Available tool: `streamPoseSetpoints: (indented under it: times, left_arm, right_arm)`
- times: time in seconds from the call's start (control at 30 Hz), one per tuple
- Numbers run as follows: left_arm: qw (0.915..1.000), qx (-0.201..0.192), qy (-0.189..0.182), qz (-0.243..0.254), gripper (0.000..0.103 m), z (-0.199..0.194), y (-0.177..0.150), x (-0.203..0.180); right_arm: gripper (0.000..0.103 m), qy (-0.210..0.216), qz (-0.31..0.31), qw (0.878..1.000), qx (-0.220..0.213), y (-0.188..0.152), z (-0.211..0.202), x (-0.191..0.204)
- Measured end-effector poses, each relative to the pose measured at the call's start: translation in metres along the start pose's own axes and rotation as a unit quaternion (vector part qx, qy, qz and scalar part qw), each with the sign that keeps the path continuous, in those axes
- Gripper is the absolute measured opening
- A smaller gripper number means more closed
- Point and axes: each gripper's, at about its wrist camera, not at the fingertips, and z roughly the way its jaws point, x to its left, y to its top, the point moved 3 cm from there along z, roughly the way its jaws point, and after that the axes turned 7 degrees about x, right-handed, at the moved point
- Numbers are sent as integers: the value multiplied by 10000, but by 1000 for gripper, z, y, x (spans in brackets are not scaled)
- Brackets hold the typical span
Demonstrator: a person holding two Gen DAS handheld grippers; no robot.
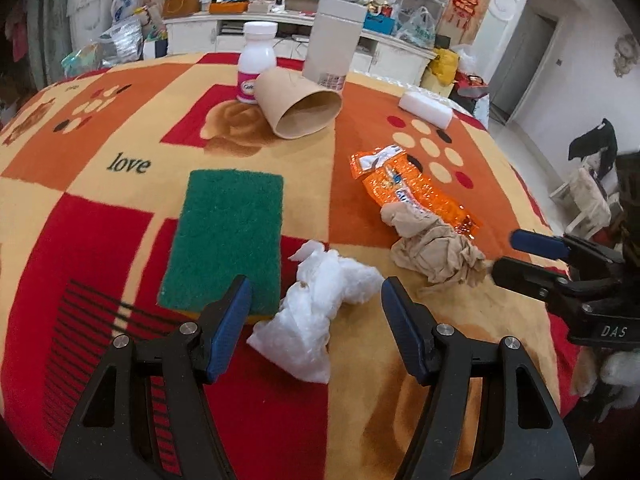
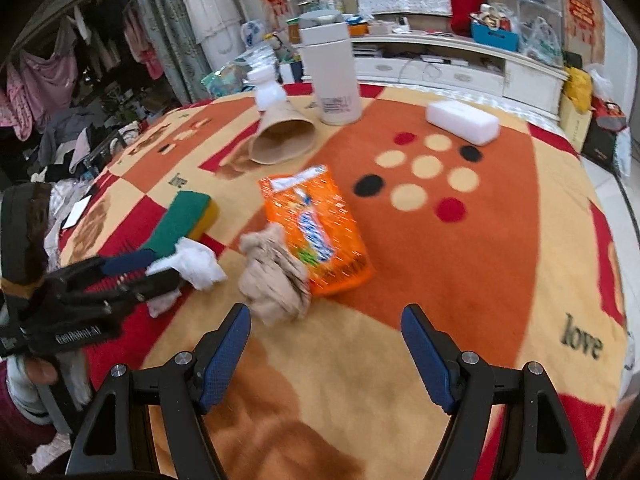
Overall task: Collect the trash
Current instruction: 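Grasp the white tissue with the left gripper while the right grasps the crumpled beige cloth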
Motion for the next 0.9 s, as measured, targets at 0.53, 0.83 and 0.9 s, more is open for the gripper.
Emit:
streamPoseSetpoints:
  times: [0.53,0.83,0.9]
  left_arm:
    - [9984,387,-401,-18,21,10,-2,17]
    - [9980,206,-599,-48,20,-22,-13,4]
    - [9980,170,-610,-5,20,-25,-15,-4]
  right_arm:
    - [67,-110,-323,9994,101,21,25,22]
    - [33,63,-321,9993,195,19,41,26]
    - [33,63,-336,9994,87,16,28,24]
